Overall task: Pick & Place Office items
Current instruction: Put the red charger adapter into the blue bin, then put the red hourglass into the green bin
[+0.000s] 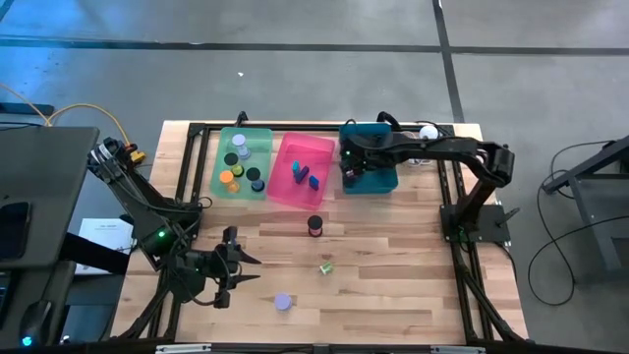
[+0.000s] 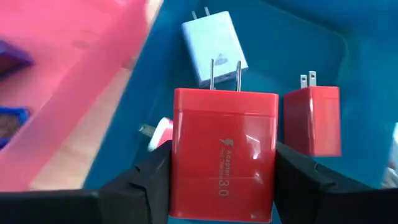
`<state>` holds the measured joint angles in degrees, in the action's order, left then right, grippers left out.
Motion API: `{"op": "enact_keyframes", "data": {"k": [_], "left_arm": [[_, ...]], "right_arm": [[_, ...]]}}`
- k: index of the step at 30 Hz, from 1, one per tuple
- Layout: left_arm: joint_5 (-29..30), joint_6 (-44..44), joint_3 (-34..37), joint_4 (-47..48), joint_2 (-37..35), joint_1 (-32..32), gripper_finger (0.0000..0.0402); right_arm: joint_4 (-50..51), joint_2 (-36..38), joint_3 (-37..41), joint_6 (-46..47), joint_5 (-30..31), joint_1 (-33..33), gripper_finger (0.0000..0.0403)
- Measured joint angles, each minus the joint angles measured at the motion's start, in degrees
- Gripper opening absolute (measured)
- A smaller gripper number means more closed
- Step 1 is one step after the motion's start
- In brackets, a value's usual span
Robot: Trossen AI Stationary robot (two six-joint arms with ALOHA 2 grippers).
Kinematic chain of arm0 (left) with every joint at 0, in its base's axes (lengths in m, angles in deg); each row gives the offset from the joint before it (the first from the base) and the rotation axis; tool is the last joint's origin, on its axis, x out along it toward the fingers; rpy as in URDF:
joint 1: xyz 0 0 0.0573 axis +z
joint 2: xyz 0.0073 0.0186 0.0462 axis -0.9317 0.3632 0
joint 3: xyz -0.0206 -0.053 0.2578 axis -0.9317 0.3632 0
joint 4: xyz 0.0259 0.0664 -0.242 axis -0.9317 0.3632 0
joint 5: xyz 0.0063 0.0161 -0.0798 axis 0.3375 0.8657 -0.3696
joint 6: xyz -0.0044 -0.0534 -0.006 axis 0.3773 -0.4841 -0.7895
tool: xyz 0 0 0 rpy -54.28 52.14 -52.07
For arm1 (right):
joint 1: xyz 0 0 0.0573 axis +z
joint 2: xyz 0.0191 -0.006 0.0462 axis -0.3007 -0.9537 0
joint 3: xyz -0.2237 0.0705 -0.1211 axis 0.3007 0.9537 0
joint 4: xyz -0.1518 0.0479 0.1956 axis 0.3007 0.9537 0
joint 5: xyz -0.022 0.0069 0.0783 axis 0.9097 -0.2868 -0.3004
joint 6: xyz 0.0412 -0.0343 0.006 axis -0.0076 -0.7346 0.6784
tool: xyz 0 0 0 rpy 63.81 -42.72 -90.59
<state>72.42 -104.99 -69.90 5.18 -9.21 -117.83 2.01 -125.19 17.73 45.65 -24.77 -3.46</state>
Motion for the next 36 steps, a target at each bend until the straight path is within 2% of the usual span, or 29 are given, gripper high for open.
{"op": "enact_keyframes", "data": {"k": [7, 10, 12, 17, 19, 28, 31, 36], "left_arm": [[0.0, -2.4, 0.0, 0.0, 0.0, 0.0, 0.0143], [0.0, -2.2, 0.0, 0.0, 0.0, 0.0, 0.0143], [0.0, -2.3, 0.0, 0.0, 0.0, 0.0, 0.0143], [0.0, -2.3, 0.0, 0.0, 0.0, 0.0, 0.0143], [0.0, -2.3, 0.0, 0.0, 0.0, 0.0, 0.0143], [0.0, -2.3, 0.0, 0.0, 0.0, 0.0, 0.0143], [0.0, -2.3, 0.0, 0.0, 0.0, 0.0, 0.0143], [-1.0, -8.2, 0.0, 0.0, 0.0, 0.0, 0.0143]], "right_arm": [[-2.5, 0.0, 3.3, 0.1, -0.1, -2.6, 0.0200], [-6.6, 0.0, 5.3, -0.4, -0.3, -2.4, 0.0201], [-8.9, 0.0, 6.5, -0.6, 0.0, -2.4, 0.0233], [-11.2, 0.0, 7.6, -0.8, 1.7, -2.5, 0.0365], [-11.2, 0.0, 7.6, -0.8, 2.1, -2.4, 0.0386], [-11.5, 1.0, 7.5, -3.7, 5.0, -2.2, 0.0325], [-11.5, 3.3, 7.5, -5.8, 4.1, -1.5, 0.0308], [-13.0, 10.0, 7.5, -6.7, 3.0, 2.1, 0.0289]]}}
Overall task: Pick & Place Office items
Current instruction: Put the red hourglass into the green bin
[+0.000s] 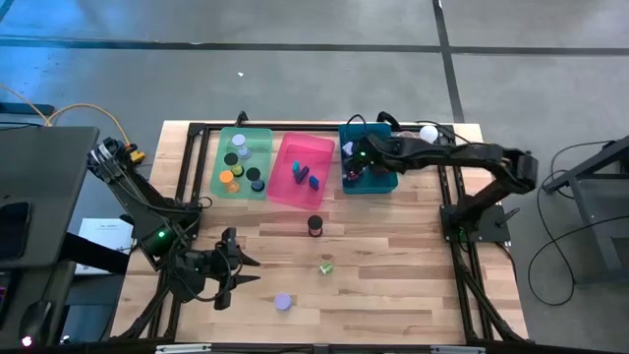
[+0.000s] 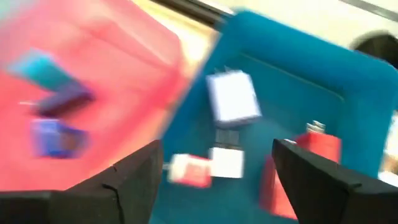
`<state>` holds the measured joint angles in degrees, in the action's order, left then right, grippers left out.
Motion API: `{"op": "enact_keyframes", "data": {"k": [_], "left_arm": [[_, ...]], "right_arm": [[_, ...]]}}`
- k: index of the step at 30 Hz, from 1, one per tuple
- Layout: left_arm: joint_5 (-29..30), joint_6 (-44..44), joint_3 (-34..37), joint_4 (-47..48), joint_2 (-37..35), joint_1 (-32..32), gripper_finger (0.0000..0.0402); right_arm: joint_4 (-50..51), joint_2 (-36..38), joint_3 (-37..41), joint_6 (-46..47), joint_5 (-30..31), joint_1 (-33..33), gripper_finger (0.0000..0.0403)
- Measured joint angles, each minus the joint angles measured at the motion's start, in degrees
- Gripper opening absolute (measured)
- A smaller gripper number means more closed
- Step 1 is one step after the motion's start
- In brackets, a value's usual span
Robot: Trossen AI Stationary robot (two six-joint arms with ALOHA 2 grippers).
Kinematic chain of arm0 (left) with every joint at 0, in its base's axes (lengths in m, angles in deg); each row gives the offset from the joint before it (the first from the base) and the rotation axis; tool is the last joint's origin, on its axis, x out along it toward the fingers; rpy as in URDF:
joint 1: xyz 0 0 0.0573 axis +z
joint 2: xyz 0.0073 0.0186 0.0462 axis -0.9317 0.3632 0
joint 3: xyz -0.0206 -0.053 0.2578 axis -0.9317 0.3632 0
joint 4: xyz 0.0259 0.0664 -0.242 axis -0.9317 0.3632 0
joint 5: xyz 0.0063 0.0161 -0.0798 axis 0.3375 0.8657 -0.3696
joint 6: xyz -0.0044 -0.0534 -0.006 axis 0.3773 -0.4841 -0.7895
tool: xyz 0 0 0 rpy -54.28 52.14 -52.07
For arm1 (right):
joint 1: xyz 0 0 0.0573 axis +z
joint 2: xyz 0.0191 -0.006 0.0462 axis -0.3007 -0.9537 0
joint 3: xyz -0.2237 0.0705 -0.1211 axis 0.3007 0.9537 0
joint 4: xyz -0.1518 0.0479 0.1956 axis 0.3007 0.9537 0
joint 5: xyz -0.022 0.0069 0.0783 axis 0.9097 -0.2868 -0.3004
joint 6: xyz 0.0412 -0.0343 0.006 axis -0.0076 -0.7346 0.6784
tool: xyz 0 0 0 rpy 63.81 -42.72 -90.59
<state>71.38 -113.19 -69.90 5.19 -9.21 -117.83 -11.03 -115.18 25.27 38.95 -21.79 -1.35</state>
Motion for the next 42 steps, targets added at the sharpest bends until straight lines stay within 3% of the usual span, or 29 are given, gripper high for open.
{"op": "enact_keyframes", "data": {"k": [5, 10, 13, 20, 26, 31, 42], "left_arm": [[0.0, 0.1, 0.0, 0.0, 0.0, 0.0, 0.0143], [-2.0, -0.2, 0.0, 0.0, 0.0, 0.0, 0.0143], [-3.3, -0.3, 0.0, 0.0, 0.0, 0.0, 0.0143], [-5.2, -0.9, 0.0, 0.0, 0.0, 0.0, 0.0143], [-5.2, -1.2, 0.0, 0.0, 0.0, 0.0, 0.0143], [-5.2, -1.2, 0.0, 0.0, 0.0, 0.0, 0.0143], [-5.1, -1.2, 0.0, 0.0, 0.0, -0.2, 0.0143]], "right_arm": [[-3.6, 7.0, 0.0, 1.2, -6.9, 6.4, 0.0282], [-9.0, 8.5, 0.0, 2.0, -13.1, 16.7, 0.0286], [-13.0, 7.6, 0.0, 0.6, -12.2, 22.8, 0.0287], [-29.7, -0.1, 0.0, -9.8, -0.7, 34.6, 0.0287], [-36.7, -7.8, 0.0, -14.3, 0.6, 37.5, 0.0287], [-37.3, -10.3, 0.0, -11.8, 7.1, 38.1, 0.0287], [-23.2, -10.6, 0.0, 1.4, 7.0, 38.6, 0.0287]]}}
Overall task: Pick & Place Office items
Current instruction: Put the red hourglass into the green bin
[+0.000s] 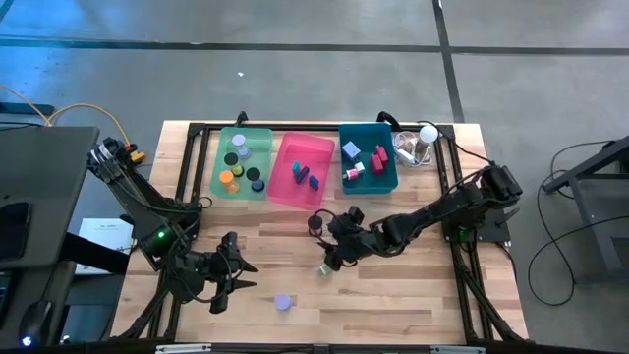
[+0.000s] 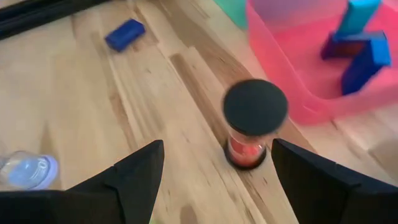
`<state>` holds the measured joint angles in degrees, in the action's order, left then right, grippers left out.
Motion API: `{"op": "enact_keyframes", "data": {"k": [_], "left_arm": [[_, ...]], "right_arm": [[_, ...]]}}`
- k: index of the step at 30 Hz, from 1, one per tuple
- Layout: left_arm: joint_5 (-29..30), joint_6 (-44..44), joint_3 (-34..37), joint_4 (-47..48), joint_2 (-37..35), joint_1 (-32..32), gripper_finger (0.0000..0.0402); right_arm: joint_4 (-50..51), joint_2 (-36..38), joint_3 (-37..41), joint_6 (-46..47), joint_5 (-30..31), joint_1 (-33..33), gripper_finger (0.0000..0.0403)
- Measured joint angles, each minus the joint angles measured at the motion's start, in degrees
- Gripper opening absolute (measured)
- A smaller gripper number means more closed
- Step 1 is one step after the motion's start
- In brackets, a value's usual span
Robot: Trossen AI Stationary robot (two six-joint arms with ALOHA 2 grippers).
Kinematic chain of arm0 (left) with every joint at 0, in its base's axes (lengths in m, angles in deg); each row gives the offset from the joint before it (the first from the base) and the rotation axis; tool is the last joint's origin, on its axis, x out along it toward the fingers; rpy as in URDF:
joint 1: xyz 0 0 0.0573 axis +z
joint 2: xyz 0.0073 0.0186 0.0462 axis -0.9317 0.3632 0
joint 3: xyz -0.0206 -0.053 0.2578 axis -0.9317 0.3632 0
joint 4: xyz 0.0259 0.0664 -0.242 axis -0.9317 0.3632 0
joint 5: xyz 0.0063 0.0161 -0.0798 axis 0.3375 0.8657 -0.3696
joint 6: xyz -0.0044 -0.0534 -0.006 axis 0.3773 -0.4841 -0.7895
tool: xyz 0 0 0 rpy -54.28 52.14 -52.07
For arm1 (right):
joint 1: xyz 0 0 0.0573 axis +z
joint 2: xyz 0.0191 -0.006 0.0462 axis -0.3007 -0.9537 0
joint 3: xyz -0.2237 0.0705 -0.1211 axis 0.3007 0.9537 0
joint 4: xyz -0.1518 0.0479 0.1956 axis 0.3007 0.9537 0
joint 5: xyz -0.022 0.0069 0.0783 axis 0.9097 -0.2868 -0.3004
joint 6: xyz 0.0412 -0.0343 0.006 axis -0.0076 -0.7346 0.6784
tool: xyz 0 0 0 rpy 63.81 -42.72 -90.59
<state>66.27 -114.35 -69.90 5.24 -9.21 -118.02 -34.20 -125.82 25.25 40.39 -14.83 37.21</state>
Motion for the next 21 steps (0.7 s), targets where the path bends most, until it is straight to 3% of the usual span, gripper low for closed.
{"op": "enact_keyframes", "data": {"k": [14, 21], "left_arm": [[0.3, 0.1, 0.0, 0.0, 0.0, 0.8, 0.0143], [0.3, 0.1, 0.0, 0.0, 0.0, 0.8, 0.0143]], "right_arm": [[2.6, 0.0, 0.0, 3.0, -1.5, 3.4, 0.0287], [9.7, 0.0, 0.0, 10.3, -1.6, 4.0, 0.0287]]}}
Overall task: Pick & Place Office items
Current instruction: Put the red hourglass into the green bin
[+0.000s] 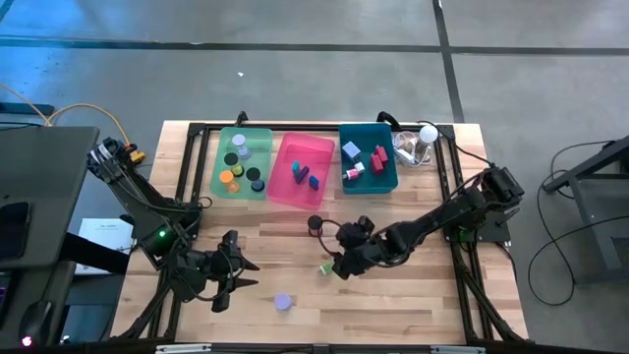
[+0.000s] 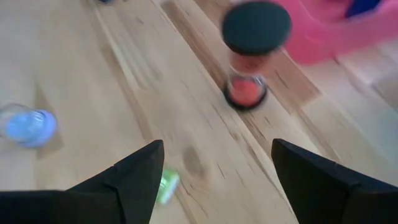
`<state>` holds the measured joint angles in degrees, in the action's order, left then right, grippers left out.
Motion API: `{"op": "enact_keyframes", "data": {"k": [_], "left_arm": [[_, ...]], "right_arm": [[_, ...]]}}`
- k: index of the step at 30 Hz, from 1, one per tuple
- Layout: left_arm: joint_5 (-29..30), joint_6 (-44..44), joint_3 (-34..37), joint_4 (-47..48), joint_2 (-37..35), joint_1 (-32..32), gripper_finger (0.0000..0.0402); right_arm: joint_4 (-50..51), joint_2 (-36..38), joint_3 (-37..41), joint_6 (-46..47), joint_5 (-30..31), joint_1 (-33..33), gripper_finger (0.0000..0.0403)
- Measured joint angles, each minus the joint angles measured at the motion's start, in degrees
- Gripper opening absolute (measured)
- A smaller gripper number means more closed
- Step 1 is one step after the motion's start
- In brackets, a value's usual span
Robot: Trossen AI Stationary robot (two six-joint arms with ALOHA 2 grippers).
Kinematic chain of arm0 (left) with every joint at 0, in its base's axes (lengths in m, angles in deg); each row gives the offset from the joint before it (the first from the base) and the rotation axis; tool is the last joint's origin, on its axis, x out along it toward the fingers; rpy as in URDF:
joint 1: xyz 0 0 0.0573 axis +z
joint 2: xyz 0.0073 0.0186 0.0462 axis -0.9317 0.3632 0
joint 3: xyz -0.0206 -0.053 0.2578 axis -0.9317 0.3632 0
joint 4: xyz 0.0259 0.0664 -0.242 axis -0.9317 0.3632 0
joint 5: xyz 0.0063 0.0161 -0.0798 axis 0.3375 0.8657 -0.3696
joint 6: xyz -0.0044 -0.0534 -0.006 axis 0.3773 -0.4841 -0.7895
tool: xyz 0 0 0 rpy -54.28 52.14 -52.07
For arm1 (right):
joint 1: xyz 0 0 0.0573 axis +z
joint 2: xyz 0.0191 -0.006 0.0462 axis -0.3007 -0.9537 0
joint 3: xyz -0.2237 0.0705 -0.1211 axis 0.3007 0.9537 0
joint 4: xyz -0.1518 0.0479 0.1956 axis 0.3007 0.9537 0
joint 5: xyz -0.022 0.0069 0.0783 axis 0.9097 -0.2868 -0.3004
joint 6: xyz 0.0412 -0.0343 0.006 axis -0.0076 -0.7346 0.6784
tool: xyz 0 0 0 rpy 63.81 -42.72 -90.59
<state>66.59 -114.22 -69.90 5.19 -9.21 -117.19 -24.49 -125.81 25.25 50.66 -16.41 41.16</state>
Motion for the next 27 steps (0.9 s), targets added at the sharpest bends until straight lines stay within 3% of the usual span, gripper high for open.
{"op": "enact_keyframes", "data": {"k": [6, 18, 27], "left_arm": [[0.0, 0.8, 0.0, 0.0, 0.0, 0.0, 0.0143], [0.0, 4.0, 0.0, 0.1, 0.0, -0.1, 0.0143], [0.3, 2.5, 0.0, 0.0, 0.0, 0.7, 0.0143]], "right_arm": [[3.7, 0.0, 0.0, 5.5, 0.6, 0.0, 0.0287], [5.4, -0.3, 0.0, 5.2, 13.3, 0.0, 0.0287], [1.0, -4.4, 0.0, -3.4, 16.8, 0.3, 0.0287]]}}
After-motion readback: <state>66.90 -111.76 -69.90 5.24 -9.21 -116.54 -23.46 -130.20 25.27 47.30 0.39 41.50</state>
